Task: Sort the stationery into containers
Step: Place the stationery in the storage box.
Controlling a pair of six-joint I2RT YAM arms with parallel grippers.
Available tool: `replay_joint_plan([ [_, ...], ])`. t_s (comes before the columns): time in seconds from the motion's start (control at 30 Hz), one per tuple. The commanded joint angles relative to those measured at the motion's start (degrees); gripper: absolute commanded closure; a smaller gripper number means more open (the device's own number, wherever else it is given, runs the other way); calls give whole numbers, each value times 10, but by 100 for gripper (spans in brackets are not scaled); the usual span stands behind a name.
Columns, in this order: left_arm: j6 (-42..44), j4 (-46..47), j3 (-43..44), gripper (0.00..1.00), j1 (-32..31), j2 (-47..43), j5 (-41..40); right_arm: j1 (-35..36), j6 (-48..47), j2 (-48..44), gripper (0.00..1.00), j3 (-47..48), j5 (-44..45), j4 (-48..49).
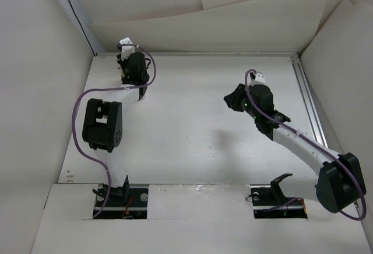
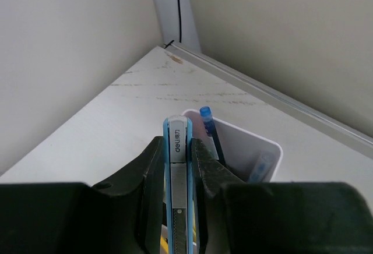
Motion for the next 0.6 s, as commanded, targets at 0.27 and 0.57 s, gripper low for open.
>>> replay_joint_plan([
  [0.27, 82, 122, -1, 100, -27, 45, -67, 9, -14, -31, 71, -10, -9, 52],
  [0.57, 65, 122, -18, 73, -27, 39, -80, 9, -14, -31, 71, -10, -14, 52],
])
